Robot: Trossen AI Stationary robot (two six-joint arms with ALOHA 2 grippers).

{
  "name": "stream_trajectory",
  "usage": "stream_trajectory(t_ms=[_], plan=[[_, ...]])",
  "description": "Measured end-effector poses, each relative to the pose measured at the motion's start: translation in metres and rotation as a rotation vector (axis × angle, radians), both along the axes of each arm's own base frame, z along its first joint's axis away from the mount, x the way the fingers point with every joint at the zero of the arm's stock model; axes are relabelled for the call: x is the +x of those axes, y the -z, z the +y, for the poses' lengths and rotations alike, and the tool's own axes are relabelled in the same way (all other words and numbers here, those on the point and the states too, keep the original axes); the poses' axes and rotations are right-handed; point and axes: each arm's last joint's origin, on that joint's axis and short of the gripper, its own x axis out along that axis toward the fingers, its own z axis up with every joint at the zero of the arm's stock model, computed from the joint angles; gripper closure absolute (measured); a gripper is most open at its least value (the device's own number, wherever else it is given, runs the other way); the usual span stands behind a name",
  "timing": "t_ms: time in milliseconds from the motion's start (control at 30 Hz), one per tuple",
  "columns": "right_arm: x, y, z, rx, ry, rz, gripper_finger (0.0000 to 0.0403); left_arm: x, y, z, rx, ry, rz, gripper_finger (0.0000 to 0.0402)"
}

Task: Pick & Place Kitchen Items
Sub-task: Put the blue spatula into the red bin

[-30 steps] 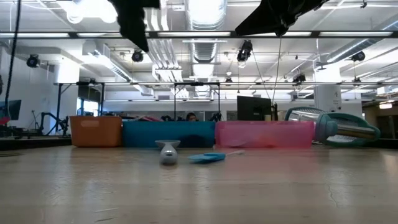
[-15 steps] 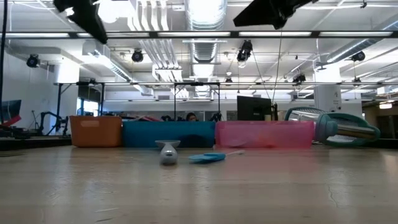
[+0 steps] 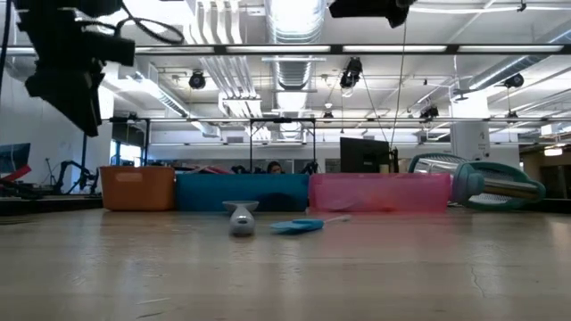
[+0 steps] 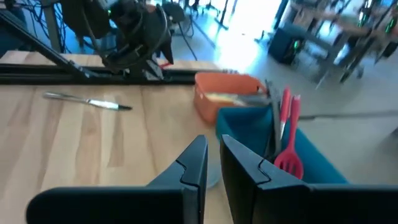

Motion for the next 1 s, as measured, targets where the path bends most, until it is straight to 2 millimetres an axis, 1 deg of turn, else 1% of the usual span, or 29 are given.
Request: stream_trajectory(t_ms=[133, 233, 300, 367, 500, 633, 700, 800, 900, 1000], plan=[[0.001, 0.012, 0.002, 0.03, -0.014, 0.059, 0.0364, -0.001, 0.015, 0.0, -0.001, -0.009, -0.009, 0.0177], [0.009, 0.028, 0.007, -0.018, -0.151, 0.167, 0.0365, -0.001, 0.021, 0.0, -0.003, 0.003, -0.004, 0.0177], [0.018, 0.044, 0.012, -0.043, -0.244, 0.249, 0.0365, -0.002, 0.021, 0.001, 0.003, 0.0, -0.004, 0.0177], [0.028, 0.062, 0.016, -0.056, -0.289, 0.323, 0.0365, -0.001, 0.021, 0.001, 0.014, -0.017, -0.024, 0.0177], [0.052, 0.083, 0.022, -0.051, -0.279, 0.421, 0.0363, 0.002, 0.021, 0.0, 0.019, -0.053, -0.092, 0.0177], [0.068, 0.101, 0.027, -0.063, -0.278, 0.633, 0.0342, 0.002, 0.021, 0.0, 0.02, -0.032, -0.085, 0.0177], [0.076, 0.104, 0.03, -0.052, -0.271, 0.717, 0.0321, 0.002, 0.021, 0.0, 0.021, -0.023, -0.079, 0.0177], [0.09, 0.103, 0.035, -0.031, -0.317, 0.782, 0.0285, 0.002, 0.021, 0.0, 0.027, -0.006, -0.068, 0.0177], [0.104, 0.103, 0.04, -0.022, -0.355, 0.803, 0.025, 0.003, 0.021, 0.001, 0.048, 0.011, -0.066, 0.0177], [0.114, 0.101, 0.043, -0.031, -0.372, 0.836, 0.022, 0.003, 0.021, 0.001, 0.048, 0.014, -0.065, 0.0177]])
